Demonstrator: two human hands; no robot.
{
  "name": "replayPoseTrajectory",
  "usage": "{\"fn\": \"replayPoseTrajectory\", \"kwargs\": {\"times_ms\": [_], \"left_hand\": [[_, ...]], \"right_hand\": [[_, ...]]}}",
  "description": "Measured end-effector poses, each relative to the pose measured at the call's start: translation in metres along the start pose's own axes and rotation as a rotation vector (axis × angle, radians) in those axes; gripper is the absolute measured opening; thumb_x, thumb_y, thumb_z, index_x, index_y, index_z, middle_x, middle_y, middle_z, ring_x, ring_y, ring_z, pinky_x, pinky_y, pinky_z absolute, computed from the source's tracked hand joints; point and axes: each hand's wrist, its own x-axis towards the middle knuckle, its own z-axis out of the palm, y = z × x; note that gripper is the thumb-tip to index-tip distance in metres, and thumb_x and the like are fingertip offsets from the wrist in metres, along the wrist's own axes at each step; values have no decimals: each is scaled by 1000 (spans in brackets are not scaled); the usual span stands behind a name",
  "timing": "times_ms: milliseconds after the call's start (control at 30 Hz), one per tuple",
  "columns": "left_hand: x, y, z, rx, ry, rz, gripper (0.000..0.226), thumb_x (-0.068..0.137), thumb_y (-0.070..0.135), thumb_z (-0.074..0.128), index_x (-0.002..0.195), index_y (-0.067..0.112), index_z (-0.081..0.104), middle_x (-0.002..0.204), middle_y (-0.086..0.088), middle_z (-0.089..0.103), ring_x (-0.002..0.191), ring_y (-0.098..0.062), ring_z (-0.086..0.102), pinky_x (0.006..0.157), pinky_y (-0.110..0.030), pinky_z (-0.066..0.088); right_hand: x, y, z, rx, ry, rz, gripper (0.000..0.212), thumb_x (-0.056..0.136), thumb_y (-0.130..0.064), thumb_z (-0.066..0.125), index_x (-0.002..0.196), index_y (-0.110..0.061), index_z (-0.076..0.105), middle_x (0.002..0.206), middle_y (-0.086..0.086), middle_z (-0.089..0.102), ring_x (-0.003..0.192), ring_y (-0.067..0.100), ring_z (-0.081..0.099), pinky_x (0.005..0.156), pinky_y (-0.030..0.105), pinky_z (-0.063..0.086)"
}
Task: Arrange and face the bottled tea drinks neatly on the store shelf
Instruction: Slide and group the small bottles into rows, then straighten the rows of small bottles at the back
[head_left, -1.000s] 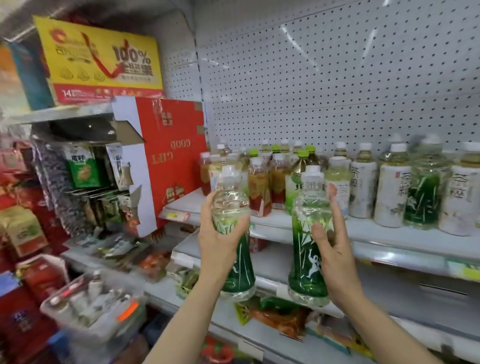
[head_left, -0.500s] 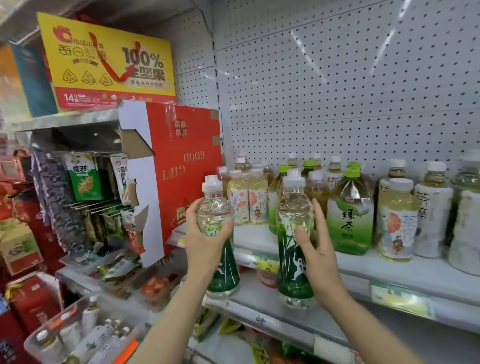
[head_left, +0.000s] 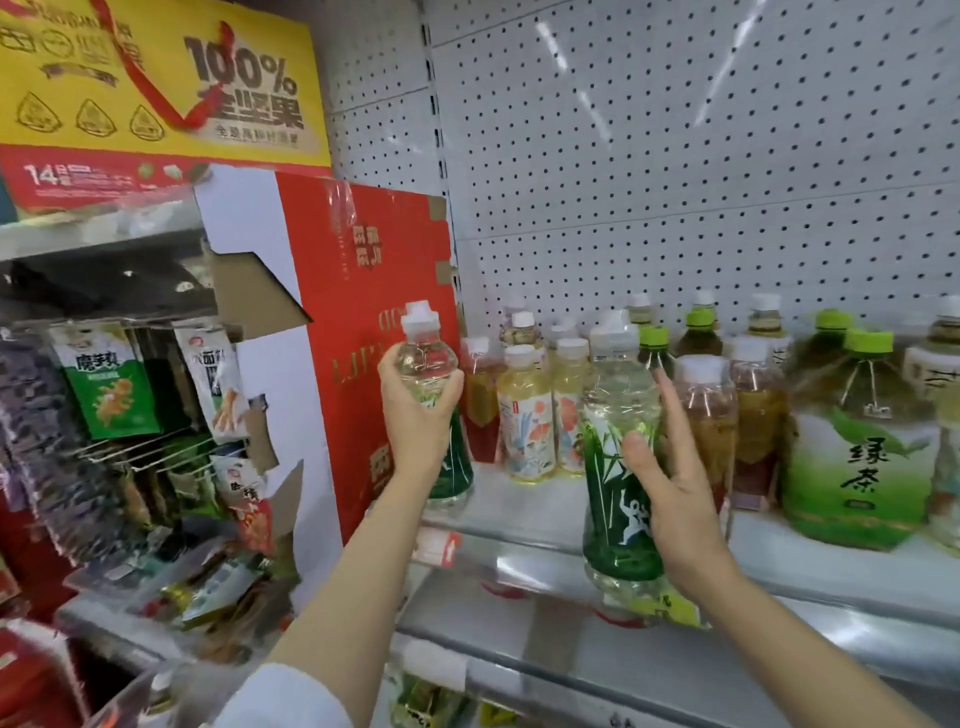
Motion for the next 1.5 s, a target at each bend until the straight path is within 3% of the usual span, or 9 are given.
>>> {"fn": "replayPoseTrajectory", "kwargs": {"times_ms": [233,433,567,667,800,900,1067,1233,1500], "left_hand": [[32,-52,21,-91,-73,-45,71,78,20,79,134,25,37,122,0,53,110,-21,57,87,-26,48],[43,-67,26,-156,-131,-53,70,66,44,77,121,44,33,118,2,56,104,-21,62,86,-46,56],[44,-70,26,-195,-181,-38,73,71,34,81,124,38,33,121,0,54,105,-19,60,89,-43,55],[43,-61,19,-208,-172,-103,73,73,36,83,129,32,37,127,1,50,116,-17,53,100,-43,48],[74,-3,13,146,152,413,59,84,31,70,136,13,48,136,-4,52,127,-19,44,110,-33,33],[122,50,34,702,-270,686,45,90,15,62,134,22,55,133,2,60,124,-20,52,107,-35,33],[147,72,74,1343,-1114,409,41,87,22,74,124,9,62,114,-2,67,99,-22,65,87,-36,55],[160,63,83,1220,-1240,146,43,86,12,74,125,0,59,108,-10,72,93,-29,72,82,-44,59],[214,111,50,1068,-1012,342,48,89,25,72,133,10,60,131,-9,61,112,-27,58,99,-43,48]], "right_hand": [[13,16,53,9,89,-31,70,89,-39,53,152,-44,23,154,-36,25,143,-12,20,120,31,18],[14,24,70,-24,133,-71,70,89,-36,51,154,-38,23,151,-39,25,141,-16,21,113,22,22],[14,29,70,-49,139,-106,70,91,-33,51,155,-34,23,154,-33,26,145,-7,22,116,27,22],[18,30,71,-39,124,-113,69,91,-33,50,154,-34,24,149,-42,28,139,-17,22,107,9,26],[24,33,75,-43,114,-120,67,91,-31,51,153,-33,26,149,-39,31,140,-16,23,103,-1,26],[28,36,78,-55,104,-125,67,92,-30,51,153,-33,26,154,-32,30,143,-11,22,109,6,25],[30,36,82,-117,88,-124,69,91,-34,50,154,-35,22,157,-29,23,144,-11,17,113,18,18],[38,44,88,-125,78,-67,72,90,-50,51,152,-51,15,157,-35,15,147,-8,13,120,34,15],[52,64,119,-174,-18,-15,72,93,-44,49,149,-50,4,145,-54,2,138,-24,0,105,-1,8]]}}
